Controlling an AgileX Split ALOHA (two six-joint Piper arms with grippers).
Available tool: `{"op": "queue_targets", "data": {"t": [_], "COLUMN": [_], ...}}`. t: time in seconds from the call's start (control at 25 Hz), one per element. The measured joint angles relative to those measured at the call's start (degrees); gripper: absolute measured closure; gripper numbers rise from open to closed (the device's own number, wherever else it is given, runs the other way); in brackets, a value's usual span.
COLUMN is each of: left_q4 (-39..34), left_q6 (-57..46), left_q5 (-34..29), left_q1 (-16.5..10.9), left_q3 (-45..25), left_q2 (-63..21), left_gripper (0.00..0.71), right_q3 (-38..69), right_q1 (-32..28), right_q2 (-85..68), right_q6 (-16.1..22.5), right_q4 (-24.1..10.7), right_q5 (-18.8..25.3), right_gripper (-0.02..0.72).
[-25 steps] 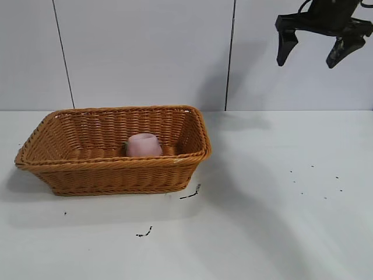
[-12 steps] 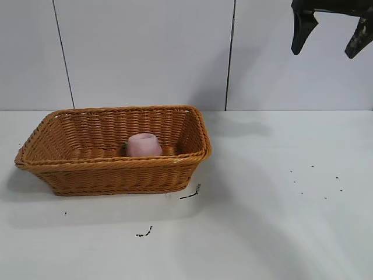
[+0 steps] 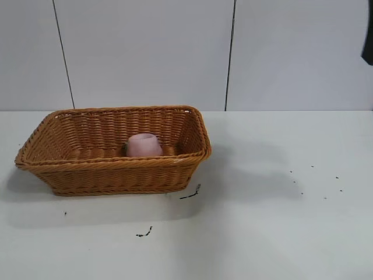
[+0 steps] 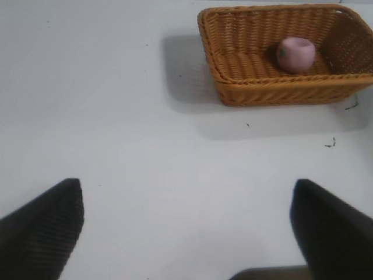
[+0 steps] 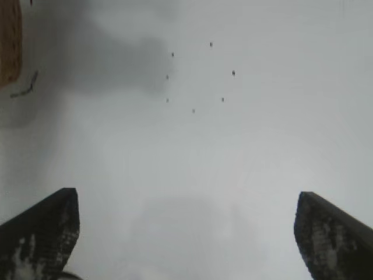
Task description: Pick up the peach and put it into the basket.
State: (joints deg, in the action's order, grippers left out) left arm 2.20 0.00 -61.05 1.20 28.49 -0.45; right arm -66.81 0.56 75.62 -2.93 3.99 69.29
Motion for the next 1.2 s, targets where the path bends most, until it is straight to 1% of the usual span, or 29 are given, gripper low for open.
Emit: {"op": "queue_targets", "data": {"t": [0.12,0.2,0.4,0.48,0.64,0.92,1.04,1.2], "left_q4": [0.0,0.0,0.0,0.0,0.0,0.0,0.0,0.0], "left_q6": [0.0,0.0,0.0,0.0,0.0,0.0,0.0,0.0], "left_q5": [0.0,0.0,0.0,0.0,0.0,0.0,0.0,0.0], "left_q1": [0.0,0.0,0.0,0.0,0.0,0.0,0.0,0.0], "left_q3": [0.0,0.0,0.0,0.0,0.0,0.0,0.0,0.0], "left_q2": [0.0,0.0,0.0,0.0,0.0,0.0,0.0,0.0], "left_gripper": [0.017,0.017,0.017,0.017,0.017,0.017,0.017,0.017], "right_q3": [11.2,17.8,32.3,36.3,38.1,38.3,38.3,38.3], "right_q1": [0.0,0.0,0.0,0.0,0.0,0.0,0.0,0.0], "right_q2": [-10.1,-17.5,-35.8,-43.8,-56.6,-72.7,-75.8,-75.8], "right_q6": [0.0,0.0,0.0,0.0,0.0,0.0,0.0,0.0], "right_q4": [0.0,0.0,-0.2,-0.2,-0.3,-0.3,-0.3,-0.4], "right_q5": [-0.1,-1.0,-8.3,-9.8,-10.3,-10.5,-10.4,-10.5], "right_gripper": [0.008,0.008,0.008,0.008,0.008,0.008,0.008,0.008]}}
